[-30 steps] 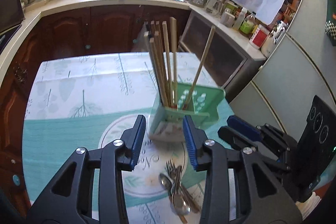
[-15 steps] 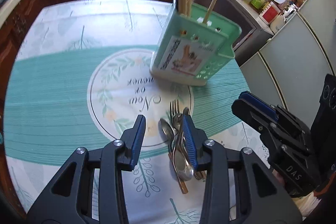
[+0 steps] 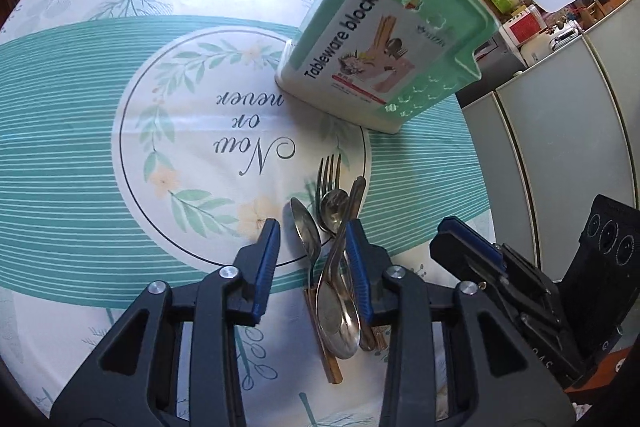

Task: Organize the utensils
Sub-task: 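Close the left tool on a spoon while the right tool grasps another spoon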

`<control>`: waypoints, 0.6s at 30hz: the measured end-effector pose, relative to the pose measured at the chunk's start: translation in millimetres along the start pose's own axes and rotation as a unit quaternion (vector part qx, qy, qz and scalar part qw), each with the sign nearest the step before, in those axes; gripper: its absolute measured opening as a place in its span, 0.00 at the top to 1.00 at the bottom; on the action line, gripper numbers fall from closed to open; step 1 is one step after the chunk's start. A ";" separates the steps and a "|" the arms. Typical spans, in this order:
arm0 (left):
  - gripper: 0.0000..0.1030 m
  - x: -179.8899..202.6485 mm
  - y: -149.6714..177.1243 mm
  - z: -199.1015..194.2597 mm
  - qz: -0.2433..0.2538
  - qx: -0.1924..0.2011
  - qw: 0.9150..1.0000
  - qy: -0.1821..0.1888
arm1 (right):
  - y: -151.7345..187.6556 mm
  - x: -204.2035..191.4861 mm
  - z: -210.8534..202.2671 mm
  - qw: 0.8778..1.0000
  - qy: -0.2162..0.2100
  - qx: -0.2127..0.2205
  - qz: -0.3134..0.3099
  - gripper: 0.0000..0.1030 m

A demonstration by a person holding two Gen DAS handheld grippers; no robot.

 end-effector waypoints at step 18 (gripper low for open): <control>0.89 6.3 0.1 54.2 -0.029 -0.036 0.999 0.007 | 16.5 20.1 18.7 0.999 -0.019 -0.031 0.031 0.75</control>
Point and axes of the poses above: each gripper's, at about its wrist camera, not at the fingertips, and z roughly the way its jaws point, x to its right, y to its underside, the point moved 3 cm from there along z, roughly the way its jaws point
